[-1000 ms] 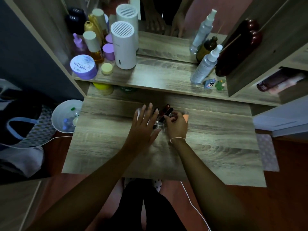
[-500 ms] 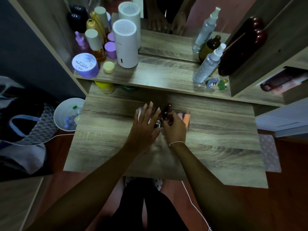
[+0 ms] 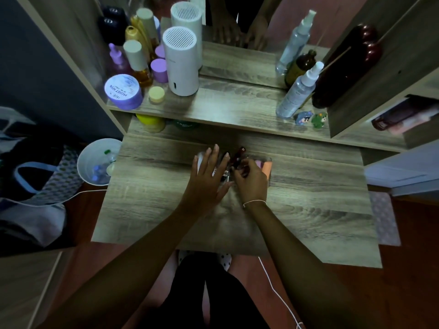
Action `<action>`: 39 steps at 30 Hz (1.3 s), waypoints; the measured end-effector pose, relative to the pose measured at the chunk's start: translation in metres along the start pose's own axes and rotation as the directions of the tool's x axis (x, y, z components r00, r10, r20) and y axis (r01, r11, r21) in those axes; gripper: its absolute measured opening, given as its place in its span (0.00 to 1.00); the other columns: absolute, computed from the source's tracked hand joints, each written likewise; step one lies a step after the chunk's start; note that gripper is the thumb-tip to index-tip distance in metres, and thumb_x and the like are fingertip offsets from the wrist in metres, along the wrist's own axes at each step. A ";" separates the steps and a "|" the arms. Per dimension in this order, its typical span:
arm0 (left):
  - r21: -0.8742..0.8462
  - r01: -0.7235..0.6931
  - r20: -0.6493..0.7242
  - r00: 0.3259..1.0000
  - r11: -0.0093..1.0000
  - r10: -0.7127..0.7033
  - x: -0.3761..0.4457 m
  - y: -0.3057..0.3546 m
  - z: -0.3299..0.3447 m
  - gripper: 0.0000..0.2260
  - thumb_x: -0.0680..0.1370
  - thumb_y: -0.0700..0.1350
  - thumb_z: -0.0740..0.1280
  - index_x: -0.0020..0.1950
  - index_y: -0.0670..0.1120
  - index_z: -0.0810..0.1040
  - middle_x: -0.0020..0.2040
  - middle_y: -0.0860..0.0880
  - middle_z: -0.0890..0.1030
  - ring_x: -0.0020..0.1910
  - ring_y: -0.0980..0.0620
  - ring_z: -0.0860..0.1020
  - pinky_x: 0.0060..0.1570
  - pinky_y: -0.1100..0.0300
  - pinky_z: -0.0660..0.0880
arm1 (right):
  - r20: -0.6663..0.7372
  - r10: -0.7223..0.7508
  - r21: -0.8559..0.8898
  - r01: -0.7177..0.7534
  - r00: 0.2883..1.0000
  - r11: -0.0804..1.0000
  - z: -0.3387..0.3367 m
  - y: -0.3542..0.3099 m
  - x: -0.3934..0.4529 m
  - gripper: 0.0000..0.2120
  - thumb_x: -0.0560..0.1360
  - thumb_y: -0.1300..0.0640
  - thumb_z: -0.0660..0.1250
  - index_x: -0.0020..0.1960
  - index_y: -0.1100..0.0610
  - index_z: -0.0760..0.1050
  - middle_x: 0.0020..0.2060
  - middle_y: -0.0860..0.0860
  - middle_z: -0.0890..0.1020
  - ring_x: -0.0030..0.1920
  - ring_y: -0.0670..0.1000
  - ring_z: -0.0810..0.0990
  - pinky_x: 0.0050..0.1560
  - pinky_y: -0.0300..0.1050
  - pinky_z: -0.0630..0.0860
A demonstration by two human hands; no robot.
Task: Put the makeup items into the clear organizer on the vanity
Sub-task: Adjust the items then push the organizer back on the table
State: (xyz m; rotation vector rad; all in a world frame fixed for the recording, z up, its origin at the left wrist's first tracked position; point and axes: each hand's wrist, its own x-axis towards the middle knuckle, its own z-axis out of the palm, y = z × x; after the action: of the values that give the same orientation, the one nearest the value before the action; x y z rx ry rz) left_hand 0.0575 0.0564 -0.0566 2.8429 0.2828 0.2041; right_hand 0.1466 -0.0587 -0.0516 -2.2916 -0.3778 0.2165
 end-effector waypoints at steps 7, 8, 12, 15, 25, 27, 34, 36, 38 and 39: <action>-0.007 -0.003 0.005 1.000 1.000 0.003 0.000 0.003 -0.006 0.29 0.78 0.58 0.55 0.75 0.44 0.59 0.75 0.36 0.60 0.74 0.38 0.59 0.69 0.36 0.61 | 0.012 0.008 0.023 -0.008 1.000 1.000 0.000 -0.002 -0.002 0.09 0.72 0.59 0.70 0.51 0.52 0.77 0.41 0.45 0.81 0.40 0.43 0.77 0.43 0.38 0.73; -0.012 -0.001 0.005 1.000 1.000 0.001 0.000 0.003 -0.007 0.29 0.78 0.57 0.55 0.75 0.44 0.59 0.75 0.36 0.60 0.74 0.38 0.59 0.70 0.36 0.60 | 0.007 0.011 0.022 -0.011 1.000 1.000 0.000 -0.002 -0.003 0.09 0.72 0.59 0.69 0.51 0.51 0.76 0.38 0.40 0.78 0.39 0.42 0.76 0.41 0.37 0.72; -0.019 -0.001 -0.011 1.000 1.000 0.001 -0.002 0.004 -0.010 0.27 0.78 0.53 0.57 0.75 0.43 0.60 0.75 0.36 0.60 0.74 0.37 0.59 0.70 0.36 0.58 | 0.015 -0.001 0.024 0.001 1.000 1.000 -0.002 -0.003 -0.009 0.10 0.71 0.58 0.66 0.52 0.49 0.75 0.36 0.35 0.72 0.39 0.45 0.77 0.41 0.40 0.76; -0.031 -0.002 -0.022 1.000 1.000 0.002 -0.004 0.005 -0.011 0.28 0.78 0.50 0.61 0.75 0.43 0.59 0.75 0.36 0.59 0.74 0.37 0.58 0.71 0.37 0.56 | 0.013 -0.019 0.031 0.018 1.000 0.999 -0.004 -0.003 -0.011 0.10 0.72 0.58 0.67 0.52 0.50 0.74 0.37 0.37 0.73 0.40 0.45 0.78 0.44 0.43 0.78; -0.052 -0.001 -0.022 1.000 0.999 0.000 -0.009 0.006 -0.015 0.28 0.77 0.48 0.61 0.75 0.43 0.60 0.75 0.35 0.59 0.74 0.36 0.58 0.71 0.36 0.57 | 0.007 -0.020 -0.047 0.021 1.000 0.999 -0.006 -0.005 -0.002 0.09 0.75 0.58 0.67 0.55 0.56 0.78 0.49 0.55 0.82 0.45 0.53 0.82 0.45 0.44 0.77; -0.051 0.008 -0.015 1.000 0.999 -0.008 -0.009 0.005 -0.015 0.27 0.77 0.49 0.59 0.75 0.44 0.60 0.76 0.35 0.58 0.74 0.36 0.58 0.71 0.36 0.57 | 0.001 -0.025 -0.064 0.025 1.000 0.998 -0.006 -0.006 -0.001 0.09 0.75 0.58 0.67 0.55 0.55 0.78 0.49 0.56 0.82 0.45 0.53 0.82 0.44 0.43 0.76; -0.040 0.012 -0.008 1.000 0.999 -0.013 -0.009 0.006 -0.016 0.28 0.77 0.49 0.58 0.76 0.44 0.58 0.76 0.36 0.57 0.75 0.36 0.57 0.71 0.37 0.56 | 0.002 -0.022 -0.068 0.022 1.000 0.997 -0.005 -0.007 -0.004 0.09 0.74 0.59 0.67 0.54 0.55 0.77 0.49 0.55 0.82 0.45 0.53 0.82 0.46 0.49 0.80; -0.045 0.018 -0.008 1.000 0.999 -0.019 -0.008 0.007 -0.016 0.29 0.77 0.49 0.61 0.76 0.44 0.59 0.76 0.36 0.57 0.75 0.36 0.57 0.72 0.36 0.56 | -0.004 -0.025 -0.061 0.024 1.000 0.998 -0.006 -0.007 -0.006 0.09 0.74 0.59 0.68 0.54 0.54 0.77 0.49 0.54 0.82 0.44 0.52 0.82 0.45 0.49 0.81; -0.045 0.020 -0.007 1.000 0.999 -0.020 -0.008 0.007 -0.016 0.29 0.76 0.48 0.63 0.75 0.44 0.60 0.76 0.36 0.58 0.75 0.36 0.58 0.71 0.36 0.57 | -0.004 -0.026 -0.047 0.026 1.000 0.999 -0.007 -0.008 -0.008 0.09 0.73 0.60 0.68 0.53 0.54 0.77 0.49 0.53 0.81 0.44 0.51 0.82 0.45 0.49 0.81; -0.046 0.020 -0.005 1.000 0.999 -0.020 -0.008 0.008 -0.016 0.29 0.76 0.48 0.63 0.75 0.44 0.60 0.76 0.35 0.58 0.75 0.36 0.57 0.71 0.36 0.57 | -0.003 -0.030 -0.038 0.030 1.000 0.999 -0.007 -0.008 -0.009 0.09 0.73 0.60 0.69 0.53 0.54 0.77 0.49 0.52 0.82 0.44 0.50 0.82 0.46 0.49 0.82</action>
State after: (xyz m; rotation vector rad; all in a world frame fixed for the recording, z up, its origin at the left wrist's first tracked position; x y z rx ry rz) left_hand 0.0482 0.0517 -0.0402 2.7936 0.3034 0.2110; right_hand 0.1387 -0.0614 -0.0408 -2.3213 -0.4168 0.1914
